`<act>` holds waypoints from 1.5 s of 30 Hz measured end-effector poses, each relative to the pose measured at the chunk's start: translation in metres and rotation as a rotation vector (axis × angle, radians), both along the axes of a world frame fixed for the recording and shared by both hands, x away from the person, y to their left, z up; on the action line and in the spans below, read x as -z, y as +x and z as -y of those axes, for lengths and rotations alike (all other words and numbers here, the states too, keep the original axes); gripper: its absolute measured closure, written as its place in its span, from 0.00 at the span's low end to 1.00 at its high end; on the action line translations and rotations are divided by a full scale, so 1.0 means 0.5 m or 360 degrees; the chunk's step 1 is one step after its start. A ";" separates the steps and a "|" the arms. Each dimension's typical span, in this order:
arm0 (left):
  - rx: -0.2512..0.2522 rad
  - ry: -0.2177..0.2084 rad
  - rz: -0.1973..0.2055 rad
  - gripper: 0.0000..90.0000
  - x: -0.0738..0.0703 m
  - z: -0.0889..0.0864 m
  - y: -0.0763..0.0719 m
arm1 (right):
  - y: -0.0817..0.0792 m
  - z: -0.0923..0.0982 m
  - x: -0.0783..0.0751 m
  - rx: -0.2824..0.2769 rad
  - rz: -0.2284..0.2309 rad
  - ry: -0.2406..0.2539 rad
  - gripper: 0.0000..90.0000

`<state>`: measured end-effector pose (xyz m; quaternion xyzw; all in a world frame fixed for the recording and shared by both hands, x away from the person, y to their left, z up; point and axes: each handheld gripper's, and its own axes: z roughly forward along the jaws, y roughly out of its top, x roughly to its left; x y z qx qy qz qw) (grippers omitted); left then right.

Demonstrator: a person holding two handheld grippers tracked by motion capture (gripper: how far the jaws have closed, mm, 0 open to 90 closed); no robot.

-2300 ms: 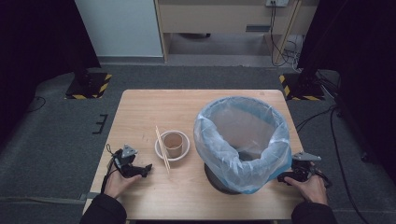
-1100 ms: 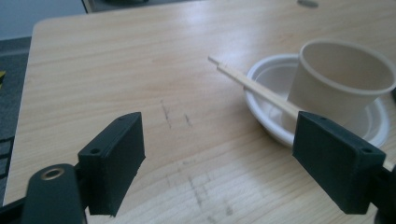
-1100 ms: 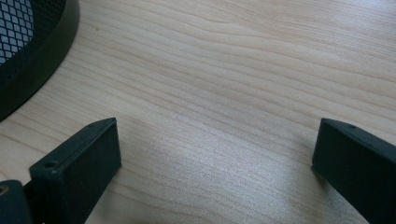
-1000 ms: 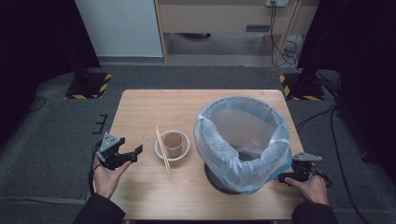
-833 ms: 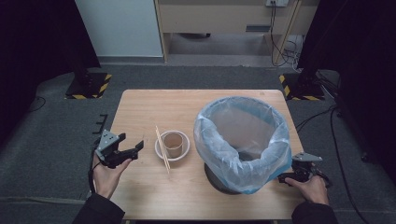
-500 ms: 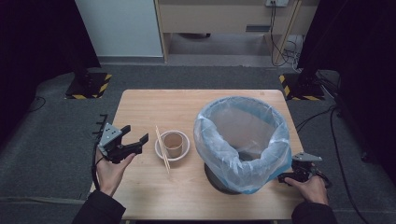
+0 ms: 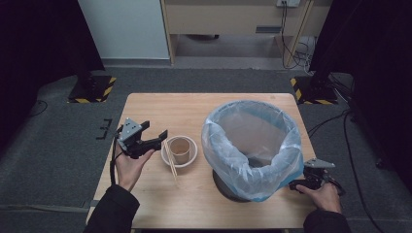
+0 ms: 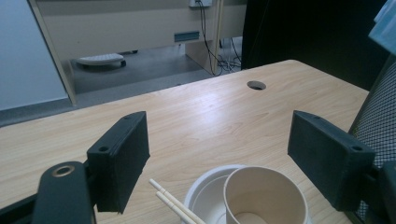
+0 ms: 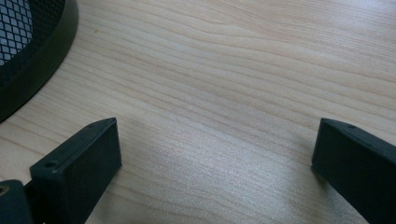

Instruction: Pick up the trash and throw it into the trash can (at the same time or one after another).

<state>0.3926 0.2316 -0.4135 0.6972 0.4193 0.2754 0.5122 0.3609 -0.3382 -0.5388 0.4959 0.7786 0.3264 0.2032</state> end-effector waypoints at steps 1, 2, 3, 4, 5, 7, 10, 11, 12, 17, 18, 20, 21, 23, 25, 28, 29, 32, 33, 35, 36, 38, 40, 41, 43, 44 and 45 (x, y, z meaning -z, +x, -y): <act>0.0000 0.0000 0.0000 0.22 0.000 0.000 0.000 | 0.000 0.000 0.000 0.0000 0.0000 0.0000 0.02; 0.0002 0.0015 -0.0013 0.22 0.005 0.003 0.003 | 0.000 0.000 0.000 0.0000 0.0001 -0.0001 0.02; 0.0005 0.0028 -0.0026 0.23 0.010 0.005 0.007 | 0.000 0.000 0.000 0.0000 0.0001 -0.0001 0.02; 0.0006 0.0020 -0.0042 0.23 0.020 0.009 0.014 | 0.000 0.000 0.000 0.0000 0.0001 0.0002 0.02; 0.0006 0.0020 -0.0042 0.24 0.020 0.009 0.014 | 0.000 0.000 0.000 0.0000 0.0001 0.0002 0.02; 0.0002 0.0030 -0.0075 0.25 0.034 0.019 0.026 | 0.001 0.000 0.000 -0.0005 0.0003 0.0000 0.02; 0.0021 0.0059 -0.0097 0.27 0.045 0.030 0.034 | 0.001 0.000 0.000 -0.0007 -0.0001 -0.0001 0.01; 0.0028 0.0071 -0.0112 0.27 0.050 0.035 0.038 | 0.001 0.000 0.000 -0.0007 -0.0001 -0.0001 0.01; 0.0036 0.0079 -0.0125 0.27 0.056 0.040 0.041 | 0.001 0.000 0.000 -0.0006 -0.0003 0.0001 0.01; 0.0065 0.0124 -0.0194 0.33 0.082 0.058 0.052 | 0.001 0.000 0.000 -0.0007 -0.0003 0.0000 0.01; 0.0070 0.0143 -0.0214 0.34 0.086 0.060 0.053 | 0.001 0.000 0.000 -0.0007 -0.0003 0.0000 0.01; 0.0083 0.0149 -0.0239 0.38 0.097 0.063 0.055 | 0.001 0.000 0.000 -0.0007 -0.0003 0.0000 0.01; 0.0083 0.0149 -0.0239 0.39 0.097 0.063 0.055 | 0.001 0.000 0.000 -0.0007 -0.0003 0.0000 0.01; 0.0088 0.0171 -0.0271 0.42 0.106 0.064 0.057 | 0.001 0.000 0.000 -0.0007 -0.0003 0.0000 0.01; 0.0092 0.0177 -0.0285 0.45 0.109 0.065 0.058 | 0.001 0.000 0.000 -0.0007 -0.0003 0.0000 0.01; 0.0114 0.0190 -0.0330 0.48 0.120 0.066 0.061 | 0.001 0.000 0.000 -0.0008 -0.0003 -0.0001 0.01; 0.0114 0.0190 -0.0330 0.49 0.120 0.066 0.061 | 0.001 0.000 0.000 -0.0008 -0.0003 -0.0001 0.01; 0.0115 0.0210 -0.0381 0.53 0.129 0.067 0.065 | 0.001 0.000 0.000 -0.0007 -0.0003 0.0000 0.01; 0.0115 0.0210 -0.0381 0.54 0.129 0.067 0.065 | 0.001 0.000 0.000 -0.0007 -0.0003 0.0000 0.01; 0.0116 0.0209 -0.0401 0.56 0.133 0.068 0.068 | 0.001 0.000 0.000 -0.0007 -0.0003 0.0000 0.01; 0.0120 0.0221 -0.0413 0.59 0.136 0.070 0.069 | 0.001 0.000 0.000 -0.0007 -0.0003 0.0000 0.01; 0.0123 0.0235 -0.0429 0.62 0.137 0.073 0.069 | 0.001 0.000 0.000 -0.0007 -0.0003 0.0000 0.01; 0.0124 0.0240 -0.0438 0.66 0.138 0.074 0.069 | 0.001 0.000 0.000 -0.0007 -0.0003 0.0000 0.01; 0.0124 0.0242 -0.0446 0.68 0.138 0.075 0.069 | 0.001 0.000 0.000 -0.0007 -0.0003 0.0000 0.01; 0.0122 0.0241 -0.0458 0.70 0.138 0.076 0.069 | 0.001 0.000 0.000 -0.0007 -0.0003 0.0000 0.01; 0.0121 0.0241 -0.0463 0.73 0.138 0.076 0.069 | 0.001 0.000 0.000 -0.0007 -0.0003 0.0000 0.01; 0.0117 0.0243 -0.0465 0.73 0.138 0.076 0.069 | 0.001 0.000 0.000 -0.0007 -0.0003 0.0000 0.01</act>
